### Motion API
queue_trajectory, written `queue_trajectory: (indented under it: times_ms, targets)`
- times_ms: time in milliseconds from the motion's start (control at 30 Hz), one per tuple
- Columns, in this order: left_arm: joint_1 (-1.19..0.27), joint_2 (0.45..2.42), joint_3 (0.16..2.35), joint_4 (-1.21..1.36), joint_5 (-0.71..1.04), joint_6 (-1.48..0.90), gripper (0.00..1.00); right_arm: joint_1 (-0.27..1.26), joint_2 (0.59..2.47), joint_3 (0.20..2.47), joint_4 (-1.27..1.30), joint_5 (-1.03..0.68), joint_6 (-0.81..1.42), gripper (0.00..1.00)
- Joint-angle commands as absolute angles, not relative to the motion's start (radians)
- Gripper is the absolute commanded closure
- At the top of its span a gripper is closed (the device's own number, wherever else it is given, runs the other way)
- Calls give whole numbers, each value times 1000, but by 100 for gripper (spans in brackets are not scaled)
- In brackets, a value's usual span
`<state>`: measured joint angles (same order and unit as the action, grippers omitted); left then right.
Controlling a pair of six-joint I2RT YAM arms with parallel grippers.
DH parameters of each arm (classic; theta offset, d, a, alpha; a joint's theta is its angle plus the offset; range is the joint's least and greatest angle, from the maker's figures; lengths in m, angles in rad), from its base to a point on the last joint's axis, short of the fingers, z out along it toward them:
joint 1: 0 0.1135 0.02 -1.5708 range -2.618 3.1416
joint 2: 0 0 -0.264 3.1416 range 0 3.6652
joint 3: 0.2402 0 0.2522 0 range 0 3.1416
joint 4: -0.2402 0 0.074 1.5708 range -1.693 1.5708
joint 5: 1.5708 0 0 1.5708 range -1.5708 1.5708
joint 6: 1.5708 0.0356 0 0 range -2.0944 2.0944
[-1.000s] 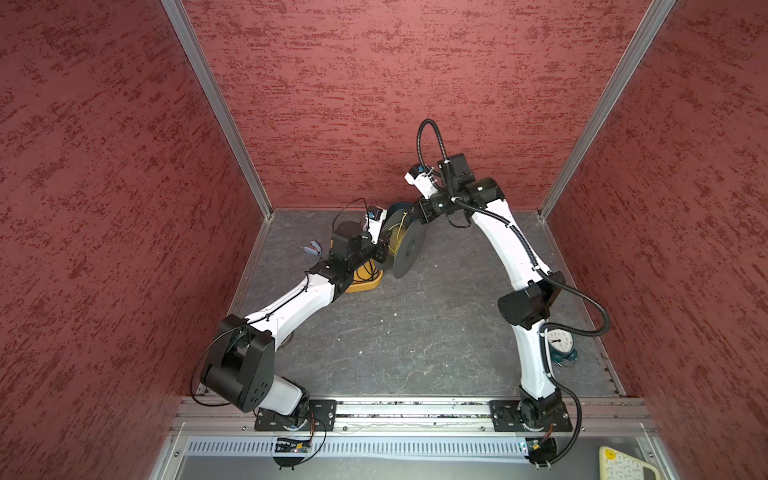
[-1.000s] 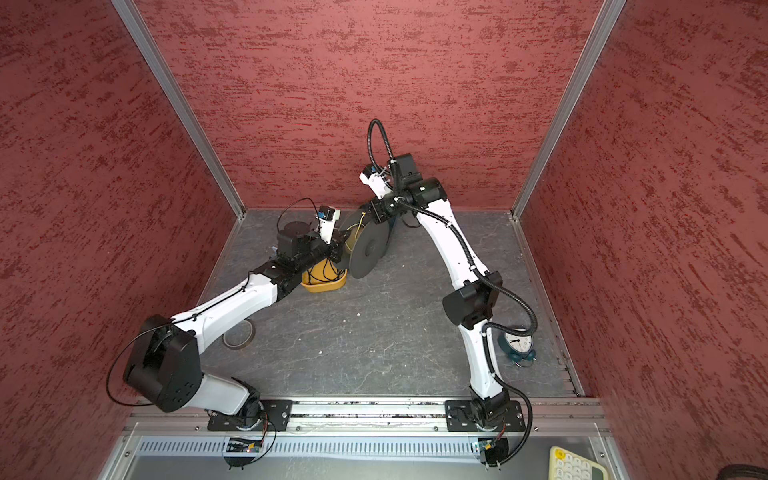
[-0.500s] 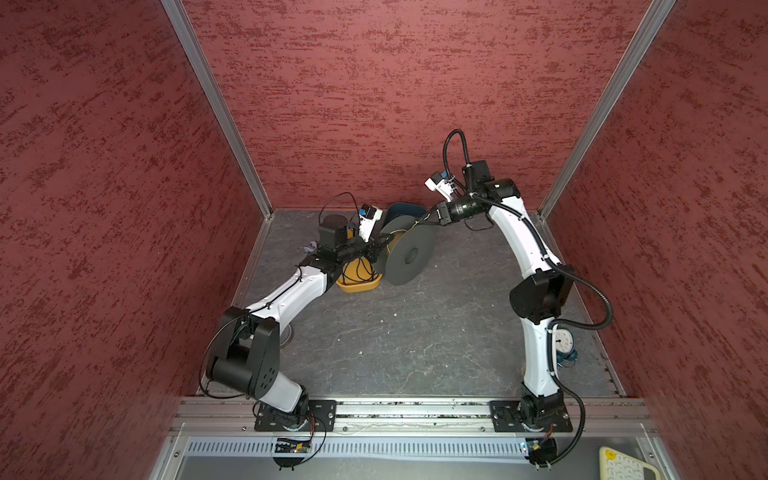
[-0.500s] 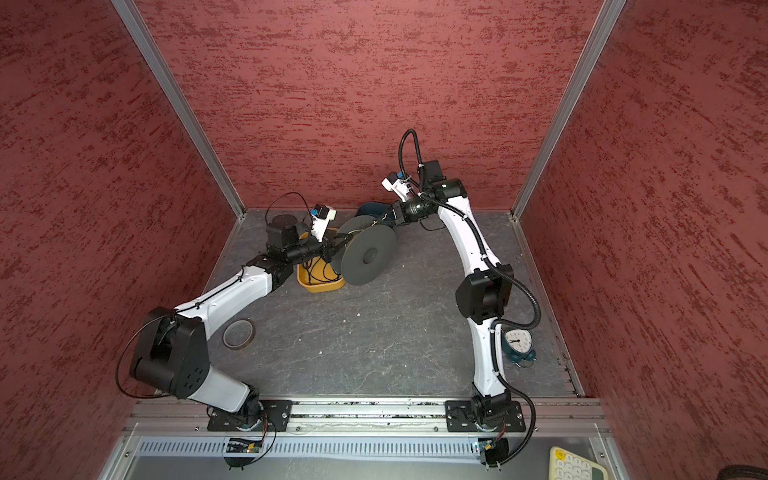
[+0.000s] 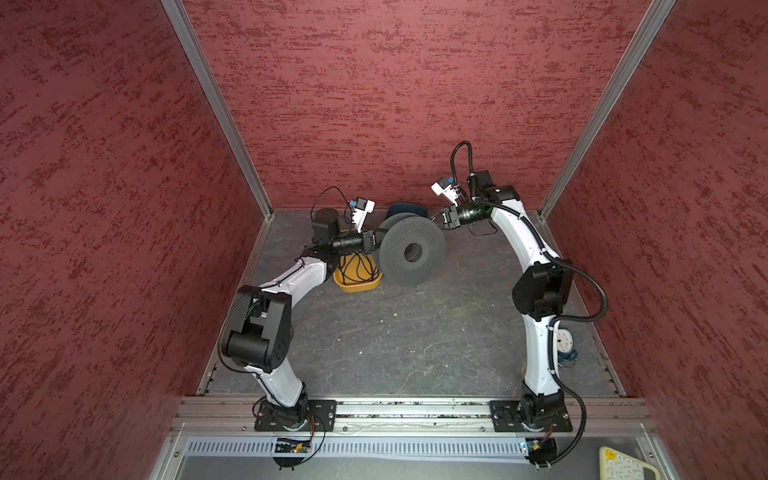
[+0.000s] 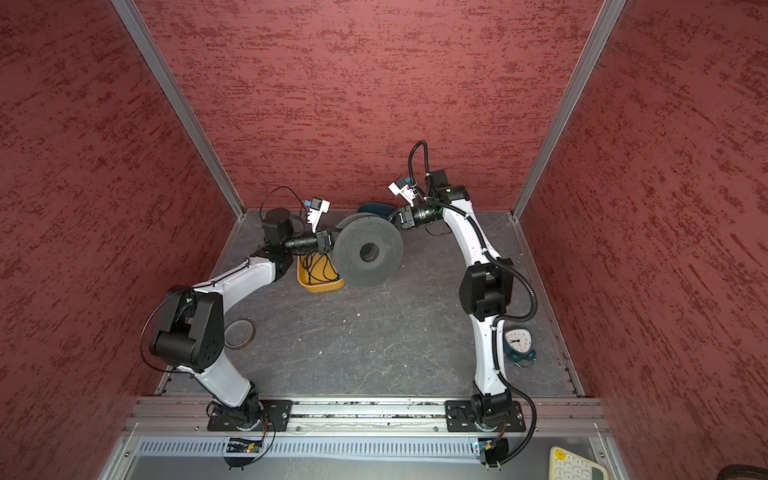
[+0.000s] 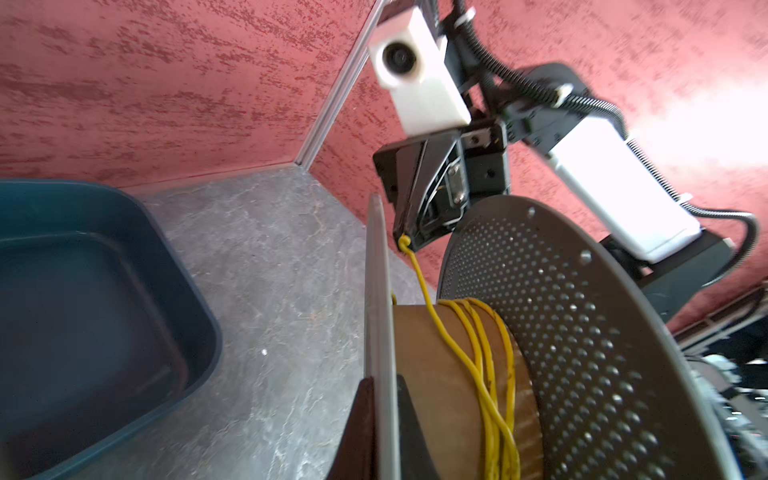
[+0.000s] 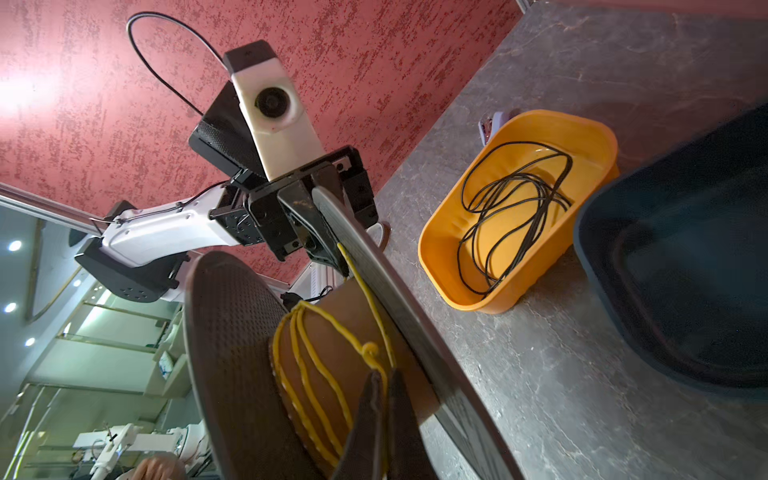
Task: Wrap the cables
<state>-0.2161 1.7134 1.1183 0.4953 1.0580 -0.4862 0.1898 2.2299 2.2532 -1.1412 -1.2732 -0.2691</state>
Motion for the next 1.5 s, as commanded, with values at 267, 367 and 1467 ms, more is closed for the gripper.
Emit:
queue_trajectory:
  times_ms: [267, 367, 1467]
  targets:
    - [-180, 1759, 1196, 803, 1141, -832, 100, 130, 1958, 1647, -203, -1190, 178, 100]
    - [-166, 1788, 1242, 762, 1091, -850, 100, 139, 1916, 1515, 133, -1134, 415, 100]
    - [-95, 1848, 1259, 759, 1026, -1014, 100, 134, 1930, 1436, 561, -1019, 753, 76]
